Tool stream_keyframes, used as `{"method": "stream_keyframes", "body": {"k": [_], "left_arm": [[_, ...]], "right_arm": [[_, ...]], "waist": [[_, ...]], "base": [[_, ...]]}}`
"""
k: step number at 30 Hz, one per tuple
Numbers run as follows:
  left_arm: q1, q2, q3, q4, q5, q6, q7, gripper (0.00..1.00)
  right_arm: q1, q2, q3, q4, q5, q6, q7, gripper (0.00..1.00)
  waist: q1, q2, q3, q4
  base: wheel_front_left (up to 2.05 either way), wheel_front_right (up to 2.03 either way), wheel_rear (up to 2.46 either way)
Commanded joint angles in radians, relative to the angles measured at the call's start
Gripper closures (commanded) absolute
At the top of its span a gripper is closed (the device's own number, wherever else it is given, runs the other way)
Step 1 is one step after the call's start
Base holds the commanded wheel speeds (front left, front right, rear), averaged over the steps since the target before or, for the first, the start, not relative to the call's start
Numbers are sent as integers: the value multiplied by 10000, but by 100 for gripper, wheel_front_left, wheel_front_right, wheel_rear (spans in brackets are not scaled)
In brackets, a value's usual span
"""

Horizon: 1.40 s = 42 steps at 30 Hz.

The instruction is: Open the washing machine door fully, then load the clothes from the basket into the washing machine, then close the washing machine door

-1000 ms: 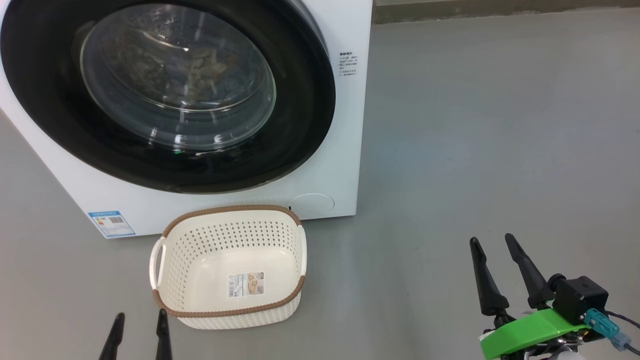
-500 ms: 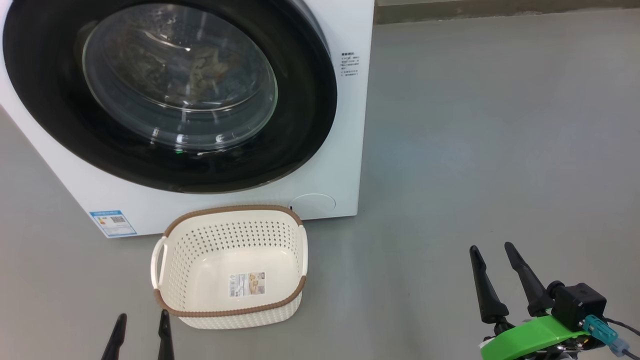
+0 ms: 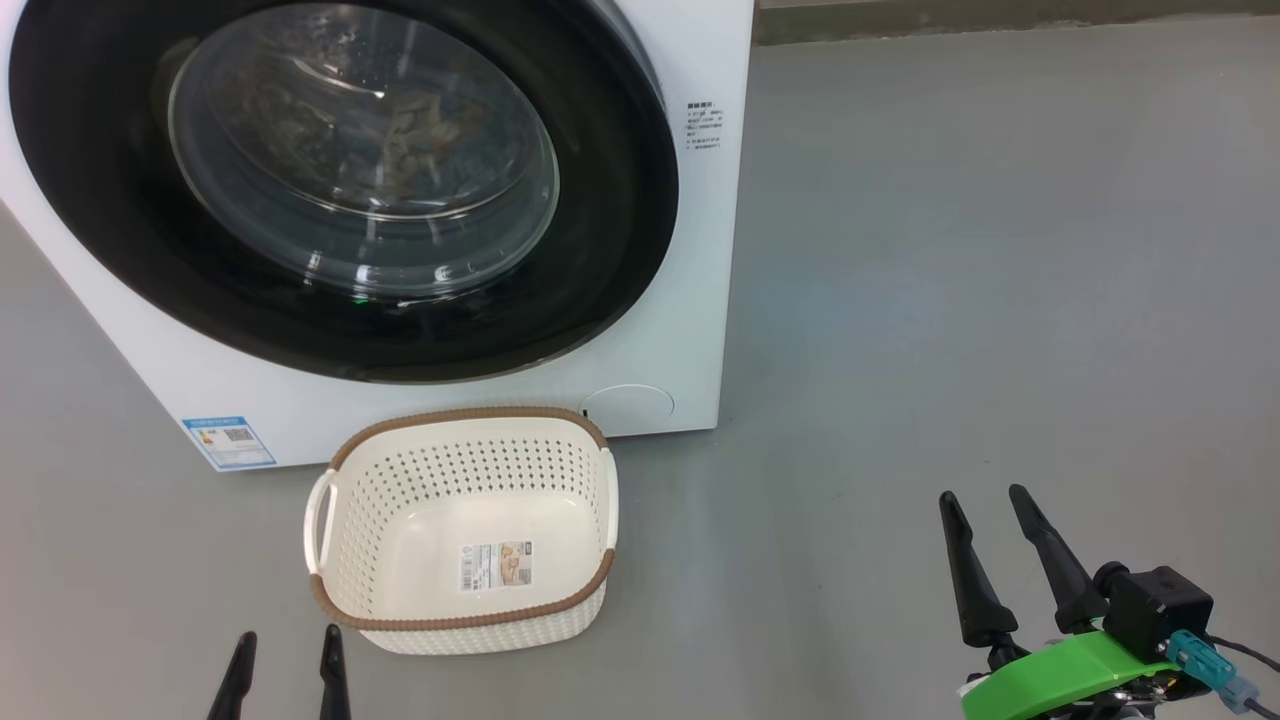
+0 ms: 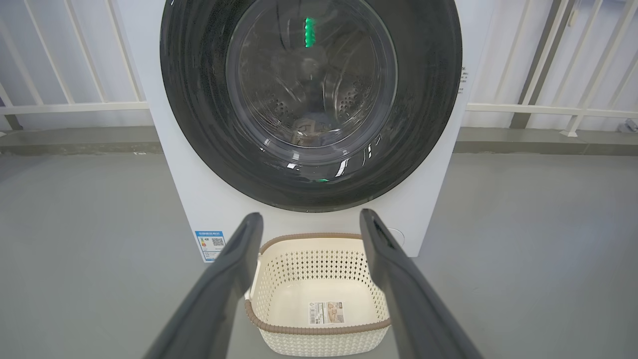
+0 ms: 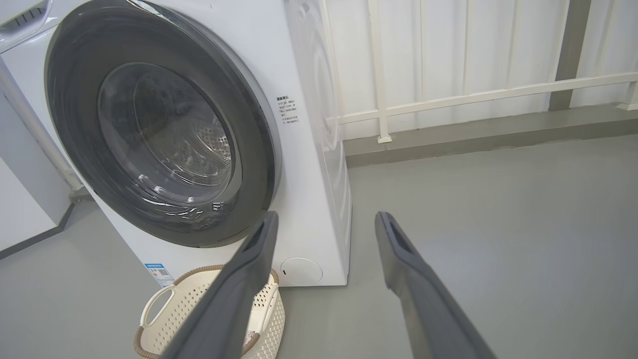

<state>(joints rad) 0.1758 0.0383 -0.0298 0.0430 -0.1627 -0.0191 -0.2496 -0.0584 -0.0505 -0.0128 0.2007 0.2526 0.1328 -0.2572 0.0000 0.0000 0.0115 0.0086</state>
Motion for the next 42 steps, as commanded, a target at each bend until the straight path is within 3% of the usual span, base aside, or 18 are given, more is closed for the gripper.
{"method": "stream_keyframes", "body": {"k": [1, 3, 4, 11, 15, 20, 42], "left_arm": [[-186, 120, 287, -280, 44, 34, -122, 0], [-189, 120, 284, -278, 44, 4, -122, 0], [0, 0, -6, 4, -2, -18, 2, 100], [14, -158, -64, 574, -306, -37, 88, 100], [-66, -128, -36, 612, -794, -71, 185, 100], [-184, -94, -5, 681, -1394, -114, 306, 100], [-708, 29, 162, 961, -4017, -311, 861, 100]], "right_arm": [[-97, 3, 244, -212, 83, -21, -46, 0], [-100, 3, 242, -211, 102, -21, -46, 0], [0, 0, 0, 8, 42, 0, 0, 100], [117, 25, -11, 595, 312, 0, 82, 100], [108, 20, -37, 579, 751, -1, 198, 100], [80, 15, -71, 583, 1293, -2, 340, 100], [-40, -2, -236, 563, 3682, -6, 978, 100]], "waist": [[0, 0, 6, 1], [0, 0, 15, 1], [0, 0, 16, 2], [1, 0, 17, 5], [22, 0, -9, -1], [1, 0, 4, -5], [0, 0, -10, -20]], "base": [[0, 0, 0], [0, 0, 0], [0, 0, 0], [0, 0, 0], [0, 0, 0], [0, 0, 0], [0, 0, 0]]}}
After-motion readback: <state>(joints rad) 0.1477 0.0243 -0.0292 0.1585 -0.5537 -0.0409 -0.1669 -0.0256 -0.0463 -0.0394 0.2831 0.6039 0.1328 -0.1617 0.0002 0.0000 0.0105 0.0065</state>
